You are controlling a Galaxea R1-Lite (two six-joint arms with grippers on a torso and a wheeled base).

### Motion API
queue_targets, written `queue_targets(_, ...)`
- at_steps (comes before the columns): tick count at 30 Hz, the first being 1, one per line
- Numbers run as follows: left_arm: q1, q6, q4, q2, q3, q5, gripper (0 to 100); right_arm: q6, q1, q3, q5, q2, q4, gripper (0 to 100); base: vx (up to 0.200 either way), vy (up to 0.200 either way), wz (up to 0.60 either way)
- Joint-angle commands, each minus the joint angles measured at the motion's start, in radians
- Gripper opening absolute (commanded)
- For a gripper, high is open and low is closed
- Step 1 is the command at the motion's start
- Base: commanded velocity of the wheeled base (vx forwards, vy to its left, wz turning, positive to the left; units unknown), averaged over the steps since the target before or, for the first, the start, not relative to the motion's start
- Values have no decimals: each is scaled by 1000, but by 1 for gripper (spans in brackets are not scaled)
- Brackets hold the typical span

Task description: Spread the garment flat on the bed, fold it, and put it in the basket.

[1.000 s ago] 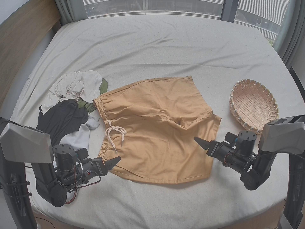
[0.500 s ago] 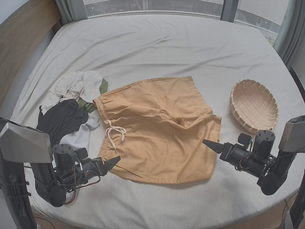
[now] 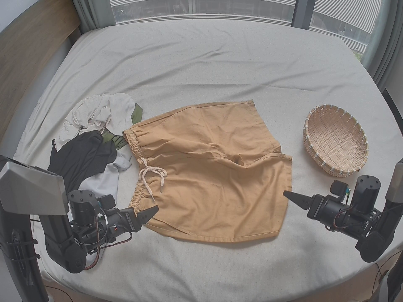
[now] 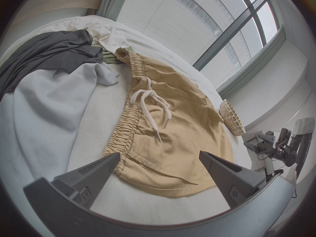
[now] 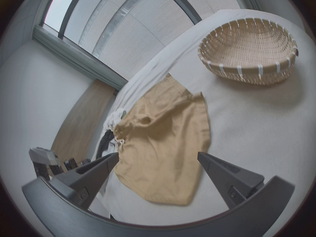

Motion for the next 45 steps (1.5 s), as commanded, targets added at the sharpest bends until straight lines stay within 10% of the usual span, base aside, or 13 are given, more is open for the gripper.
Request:
queue_targets(1,-1,0,-4,-11,8,-1,100,-38,7,32,0,148,-1,100,0,0,0)
queue_targets(17,1,0,-4,-11,14,-1,100,-33,41,-100,-80,281,-2,100,0,0,0)
queue_targets(18,1,0,-4,-11,14,-1,100,-33,47,-103,-80,281,-1,0,0,0,0)
queue_targets(45,16,0,-4,-8,22,-1,100,-102,118,-273,-118,264,1,0,0,0,0)
